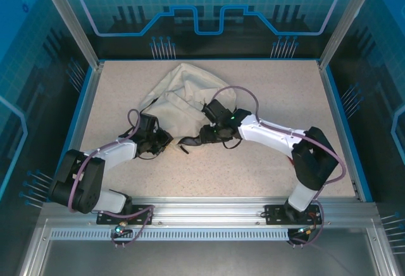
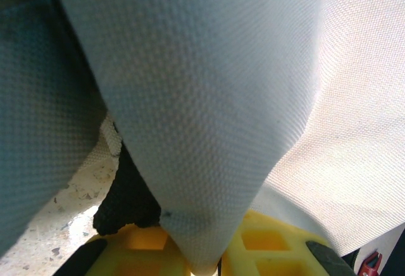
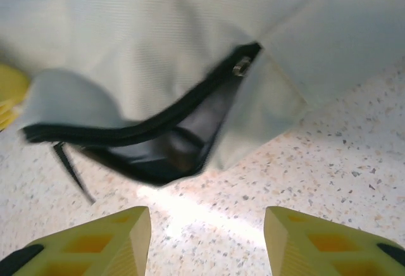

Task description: Pack the student bag

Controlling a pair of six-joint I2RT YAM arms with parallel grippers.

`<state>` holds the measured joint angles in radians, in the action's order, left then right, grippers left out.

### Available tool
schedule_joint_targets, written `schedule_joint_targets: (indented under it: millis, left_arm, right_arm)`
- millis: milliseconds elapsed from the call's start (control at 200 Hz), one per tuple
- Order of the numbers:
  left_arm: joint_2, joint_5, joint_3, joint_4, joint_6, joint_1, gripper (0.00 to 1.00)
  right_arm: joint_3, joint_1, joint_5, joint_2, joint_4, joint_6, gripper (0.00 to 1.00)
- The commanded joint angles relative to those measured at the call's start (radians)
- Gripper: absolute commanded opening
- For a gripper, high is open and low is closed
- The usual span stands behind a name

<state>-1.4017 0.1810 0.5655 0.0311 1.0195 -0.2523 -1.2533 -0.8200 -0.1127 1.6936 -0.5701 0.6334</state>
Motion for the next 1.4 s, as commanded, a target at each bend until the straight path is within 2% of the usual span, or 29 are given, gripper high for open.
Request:
schedule_joint_targets:
  millis: [0, 135, 250, 460, 705, 800, 1191, 1396]
  left_arm:
    - [-0.011, 0.017, -0.019, -0.016, -0.009, 0.007, 0.18]
    - [0.012, 0.023, -0.013, -0.001, -0.010, 0.008, 0.18]
    - [0.040, 0.020, -0.004, 0.029, -0.019, 0.008, 0.19]
    - [0.047, 0.021, 0.001, 0.043, -0.026, 0.012, 0.19]
    - [0.024, 0.033, 0.000, 0.024, -0.020, 0.012, 0.18]
    - [0.024, 0.035, 0.001, 0.024, -0.020, 0.012, 0.18]
    - [0.030, 0.021, -0.003, 0.040, -0.018, 0.019, 0.18]
    - [0.070, 0.015, -0.015, 0.081, -0.032, 0.047, 0.15]
  right_arm:
    - [-0.053, -0.090, -0.054, 0.005, -0.086, -0.122, 0.51]
    - [-0.103, -0.179, -0.055, 0.078, -0.073, -0.162, 0.48]
    - [-0.150, -0.211, -0.031, 0.149, -0.051, -0.190, 0.47]
    - [-0.269, -0.217, -0.058, 0.301, -0.075, -0.213, 0.46]
    - [-0.331, -0.217, -0.090, 0.397, -0.067, -0.196, 0.35]
    - [-0.343, -0.217, -0.116, 0.427, -0.066, -0.175, 0.34]
    - [-0.311, -0.212, -0.122, 0.454, -0.004, -0.174, 0.27]
    - [-0.225, -0.205, -0.118, 0.369, 0.084, -0.155, 0.24]
